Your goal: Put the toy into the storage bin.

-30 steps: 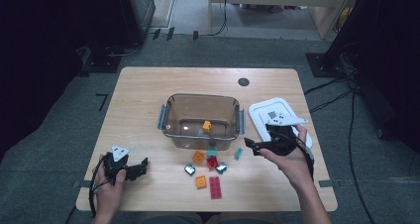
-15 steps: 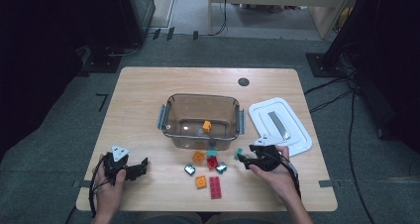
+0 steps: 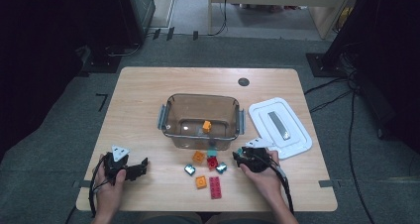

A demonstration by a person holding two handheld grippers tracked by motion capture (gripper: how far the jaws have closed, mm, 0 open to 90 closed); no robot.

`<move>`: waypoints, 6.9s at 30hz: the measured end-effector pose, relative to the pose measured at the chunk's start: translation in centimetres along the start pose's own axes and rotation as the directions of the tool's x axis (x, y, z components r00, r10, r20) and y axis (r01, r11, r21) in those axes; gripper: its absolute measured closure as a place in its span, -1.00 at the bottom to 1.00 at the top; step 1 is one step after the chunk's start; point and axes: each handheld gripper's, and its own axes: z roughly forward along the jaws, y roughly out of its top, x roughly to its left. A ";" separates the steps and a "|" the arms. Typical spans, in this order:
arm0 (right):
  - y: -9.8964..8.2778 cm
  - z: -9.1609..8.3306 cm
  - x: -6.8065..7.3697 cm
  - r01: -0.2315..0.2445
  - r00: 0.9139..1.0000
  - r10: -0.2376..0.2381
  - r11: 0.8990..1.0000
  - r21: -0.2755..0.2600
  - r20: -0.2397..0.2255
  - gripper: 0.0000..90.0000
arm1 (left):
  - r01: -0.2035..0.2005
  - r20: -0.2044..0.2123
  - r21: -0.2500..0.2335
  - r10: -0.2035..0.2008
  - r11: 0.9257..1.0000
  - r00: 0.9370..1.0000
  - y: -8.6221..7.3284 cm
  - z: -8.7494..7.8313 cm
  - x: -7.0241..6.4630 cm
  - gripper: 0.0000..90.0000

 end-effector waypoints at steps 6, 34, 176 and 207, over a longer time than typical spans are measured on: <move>-0.5 -0.7 -0.8 0.025 1.000 -0.024 1.000 0.007 -0.013 0.47 | -0.001 0.000 0.000 0.001 1.000 1.000 0.0 0.0 0.0 -0.84; 0.2 -3.4 -2.0 0.042 0.999 -0.042 0.999 -0.020 -0.017 0.70 | -0.002 0.001 0.000 0.002 1.000 1.000 0.0 0.0 0.0 -0.84; -1.0 -4.6 2.0 0.024 0.999 -0.024 1.000 -0.008 -0.037 -0.28 | 0.001 -0.003 0.001 -0.001 1.000 1.000 0.1 0.1 0.0 -0.84; -1.4 -0.7 5.6 0.158 0.986 -0.156 0.987 0.027 -0.060 0.34 | 0.002 -0.004 0.002 -0.002 1.000 1.000 0.1 0.1 0.0 -0.84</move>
